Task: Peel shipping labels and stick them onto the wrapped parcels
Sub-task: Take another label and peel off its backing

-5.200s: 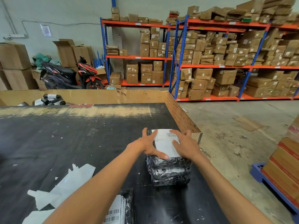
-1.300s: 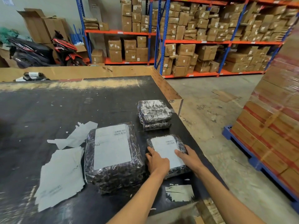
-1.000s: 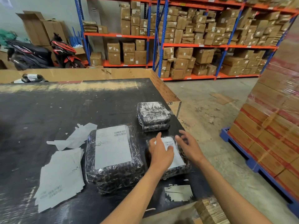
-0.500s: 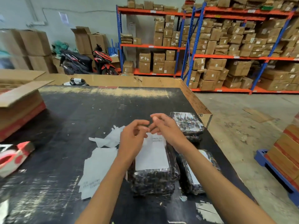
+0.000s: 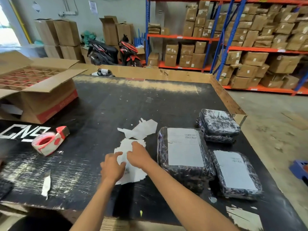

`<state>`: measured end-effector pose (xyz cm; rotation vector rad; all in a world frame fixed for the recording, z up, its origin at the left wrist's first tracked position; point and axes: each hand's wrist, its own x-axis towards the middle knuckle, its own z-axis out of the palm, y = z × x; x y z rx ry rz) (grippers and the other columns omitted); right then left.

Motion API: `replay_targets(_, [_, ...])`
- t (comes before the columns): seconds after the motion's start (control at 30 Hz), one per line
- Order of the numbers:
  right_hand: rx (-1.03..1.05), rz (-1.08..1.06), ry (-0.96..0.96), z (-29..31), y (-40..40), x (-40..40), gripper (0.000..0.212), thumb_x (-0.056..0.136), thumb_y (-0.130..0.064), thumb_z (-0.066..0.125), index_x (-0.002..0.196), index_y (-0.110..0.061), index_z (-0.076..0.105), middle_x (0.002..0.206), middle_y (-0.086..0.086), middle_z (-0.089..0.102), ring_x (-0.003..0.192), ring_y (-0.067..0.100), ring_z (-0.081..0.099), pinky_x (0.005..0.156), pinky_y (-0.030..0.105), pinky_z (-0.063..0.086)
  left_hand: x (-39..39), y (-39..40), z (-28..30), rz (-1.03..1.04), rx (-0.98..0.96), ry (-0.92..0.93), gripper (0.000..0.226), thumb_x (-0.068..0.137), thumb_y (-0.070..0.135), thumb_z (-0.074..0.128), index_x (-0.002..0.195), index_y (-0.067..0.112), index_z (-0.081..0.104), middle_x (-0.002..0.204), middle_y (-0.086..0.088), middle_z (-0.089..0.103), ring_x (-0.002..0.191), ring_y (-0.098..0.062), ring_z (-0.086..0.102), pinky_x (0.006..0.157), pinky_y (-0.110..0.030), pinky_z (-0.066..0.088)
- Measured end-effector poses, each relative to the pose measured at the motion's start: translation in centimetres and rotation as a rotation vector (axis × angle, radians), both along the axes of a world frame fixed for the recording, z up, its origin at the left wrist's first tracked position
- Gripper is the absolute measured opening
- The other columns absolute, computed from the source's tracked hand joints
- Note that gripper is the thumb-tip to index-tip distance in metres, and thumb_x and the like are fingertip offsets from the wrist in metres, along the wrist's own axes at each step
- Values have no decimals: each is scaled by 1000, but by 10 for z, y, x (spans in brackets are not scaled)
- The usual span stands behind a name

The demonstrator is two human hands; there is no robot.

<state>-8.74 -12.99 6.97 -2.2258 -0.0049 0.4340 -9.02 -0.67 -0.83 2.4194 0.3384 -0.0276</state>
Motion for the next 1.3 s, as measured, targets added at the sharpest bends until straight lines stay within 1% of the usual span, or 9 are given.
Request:
replay_targets(0.13, [-135,-84,121,-39,5,-12,58,97,-15,55,146,0,28,154,21,23,143,41,24,113,47,35,-13,9,-30,-91,49,-16,60,89,30,68,144,27,45,147,-4,45,133,-30,40,107,-40,29])
replay_targets(0.23, [-134,-190,85,-60,0,-21,57,93,-11,60,141,-2,31,151,18,27,140,36,30,110,43,39,-21,11,-38,-84,10,-106,61,87,35,71,143,28,47,145,-3,48,129,-30,41,105,-40,29])
replay_targets(0.4, [67,-445,-36,-79,-3,-29,15,98,-10,56,109,-9,46,120,10,59,103,26,60,76,33,48,-26,8,-43,-56,24,-147,74,84,47,71,148,27,40,149,-2,45,131,-29,37,107,-44,31])
replay_targets(0.47, [126,-518,-68,-81,-2,-31,10,101,-15,54,96,-12,46,104,5,61,85,20,57,60,29,40,-27,6,-43,-46,47,-153,76,86,52,66,151,29,35,151,-2,43,131,-31,34,106,-47,32])
replay_targets(0.8, [49,-488,-218,-87,-1,-42,33,108,-26,37,89,-13,61,94,7,65,79,17,50,68,30,36,-31,-1,-59,-69,334,-126,77,92,61,4,157,21,12,159,-6,28,141,-30,24,112,-49,27])
replay_targets(0.97, [100,-391,-359,-75,3,-51,29,108,-25,38,110,-17,66,112,-9,57,94,-3,44,77,8,35,-31,-2,-57,-61,299,-86,79,91,64,-1,157,22,14,160,-6,27,142,-30,23,113,-49,24])
replay_targets(1.13, [69,-271,-451,-53,4,-63,29,107,-25,35,82,-19,48,88,-2,55,78,15,50,67,27,36,-26,-2,-17,216,-333,-117,71,86,69,22,134,24,48,157,-4,23,144,-29,9,114,-57,17])
replay_targets(1.2, [134,-245,-460,-39,-1,-65,27,107,-24,40,82,-18,48,84,-1,58,71,15,51,60,28,37,-27,5,4,247,-568,-208,54,87,61,39,114,19,62,143,-10,47,136,-34,36,104,-55,37])
replay_targets(1.3, [256,-211,-407,-16,-9,-68,15,102,-22,53,95,-11,59,94,-1,69,78,10,62,64,20,47,-37,9,27,187,-949,-300,20,98,32,56,108,22,69,112,-10,72,95,-23,69,74,-38,56])
